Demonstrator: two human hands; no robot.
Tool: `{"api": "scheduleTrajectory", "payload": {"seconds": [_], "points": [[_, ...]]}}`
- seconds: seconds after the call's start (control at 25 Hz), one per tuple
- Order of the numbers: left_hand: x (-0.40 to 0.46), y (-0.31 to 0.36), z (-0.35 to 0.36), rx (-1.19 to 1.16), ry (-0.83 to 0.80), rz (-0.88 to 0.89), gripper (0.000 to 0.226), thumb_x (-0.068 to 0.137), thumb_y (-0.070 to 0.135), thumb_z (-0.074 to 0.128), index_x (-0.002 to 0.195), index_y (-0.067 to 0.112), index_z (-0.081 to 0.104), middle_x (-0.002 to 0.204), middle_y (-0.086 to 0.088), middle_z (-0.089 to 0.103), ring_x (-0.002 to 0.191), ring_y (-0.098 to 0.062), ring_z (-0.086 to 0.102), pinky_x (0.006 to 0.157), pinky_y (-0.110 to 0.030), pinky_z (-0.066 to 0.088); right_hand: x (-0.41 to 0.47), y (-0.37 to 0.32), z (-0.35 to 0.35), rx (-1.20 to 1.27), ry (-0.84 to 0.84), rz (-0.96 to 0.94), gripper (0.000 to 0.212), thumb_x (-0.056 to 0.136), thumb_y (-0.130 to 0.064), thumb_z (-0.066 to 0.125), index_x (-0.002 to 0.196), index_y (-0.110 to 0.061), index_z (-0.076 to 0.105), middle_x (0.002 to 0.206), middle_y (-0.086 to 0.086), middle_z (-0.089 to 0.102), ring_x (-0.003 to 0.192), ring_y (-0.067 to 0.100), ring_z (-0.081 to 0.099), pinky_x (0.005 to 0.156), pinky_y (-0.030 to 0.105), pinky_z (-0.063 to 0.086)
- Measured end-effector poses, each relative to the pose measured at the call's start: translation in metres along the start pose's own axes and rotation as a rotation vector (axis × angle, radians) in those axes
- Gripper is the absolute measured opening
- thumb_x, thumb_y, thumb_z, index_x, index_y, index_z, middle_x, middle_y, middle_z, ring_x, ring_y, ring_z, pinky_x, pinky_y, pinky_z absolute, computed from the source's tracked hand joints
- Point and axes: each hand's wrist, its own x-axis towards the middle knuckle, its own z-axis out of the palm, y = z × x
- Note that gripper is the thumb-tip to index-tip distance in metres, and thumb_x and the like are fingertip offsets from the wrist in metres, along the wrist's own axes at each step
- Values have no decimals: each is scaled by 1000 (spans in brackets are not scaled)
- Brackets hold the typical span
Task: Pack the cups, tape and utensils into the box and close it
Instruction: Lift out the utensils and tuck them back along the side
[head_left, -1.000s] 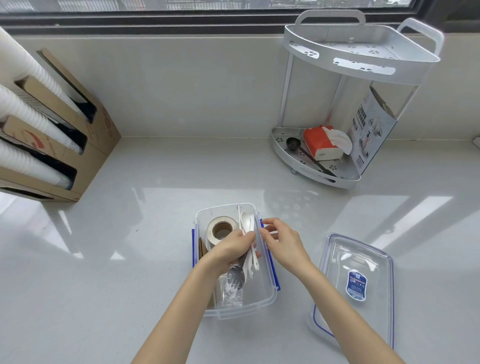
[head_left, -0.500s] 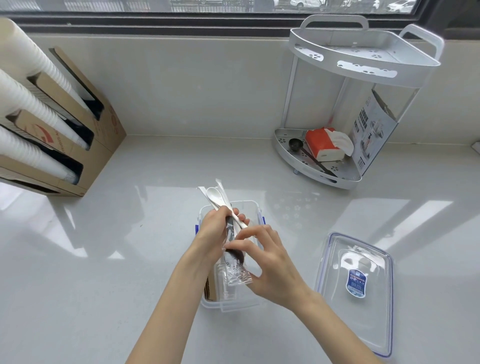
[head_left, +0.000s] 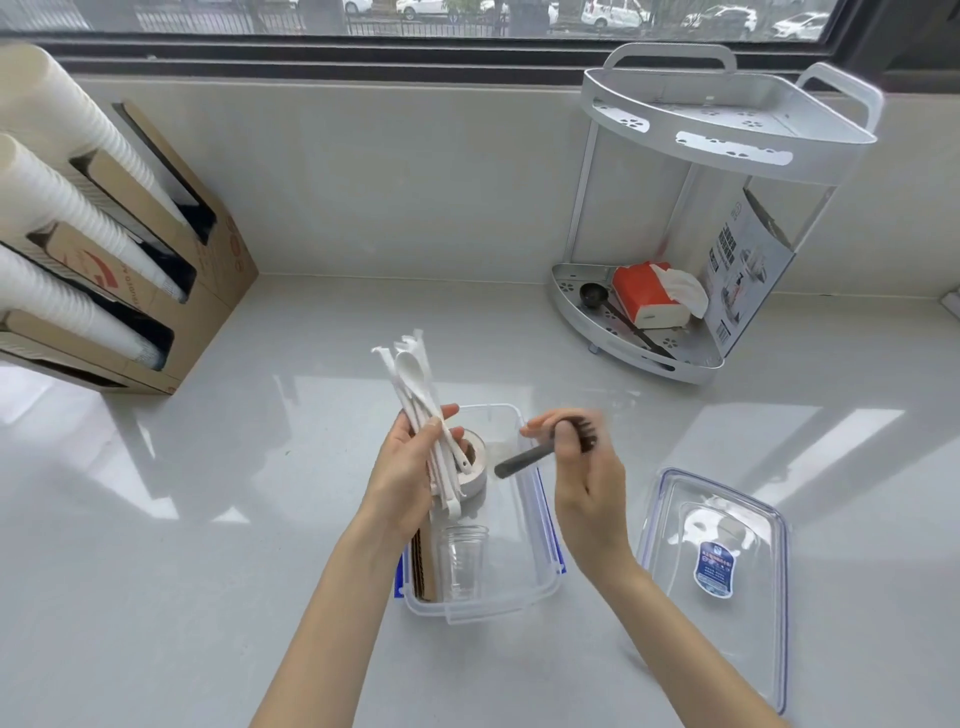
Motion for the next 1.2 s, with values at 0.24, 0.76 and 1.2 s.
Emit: {"api": "scheduleTrajectory", "payload": {"seconds": [0.24,0.76,1.2], "points": [[-12,-15,1,49,-150,-69,29,87,12,53,114,17,59,95,5,68,72,-9,65,72,-25,54,15,-3,15,39,-35,392,22,99,-23,33,79,-23,43,64,-2,47,48,1,54,71,32,54],[-25,-26,14,44,-181,-117,24,85,13,56,107,16,65,82,4,72,71,-7,67,56,-15,52,11,1,24,-104,-98,435,30,79,-32,69,96,-14,54,77,-8,63,72,9,60,68,27,52],[-20,-23,14,63,-112,-127,17,93,12,43,101,12,58,79,1,63,69,-12,59,65,-25,55,16,7,11,4,26,537,34,85,-35,60,58,-16,52,38,-10,40,44,9,35,51,27,31]]}}
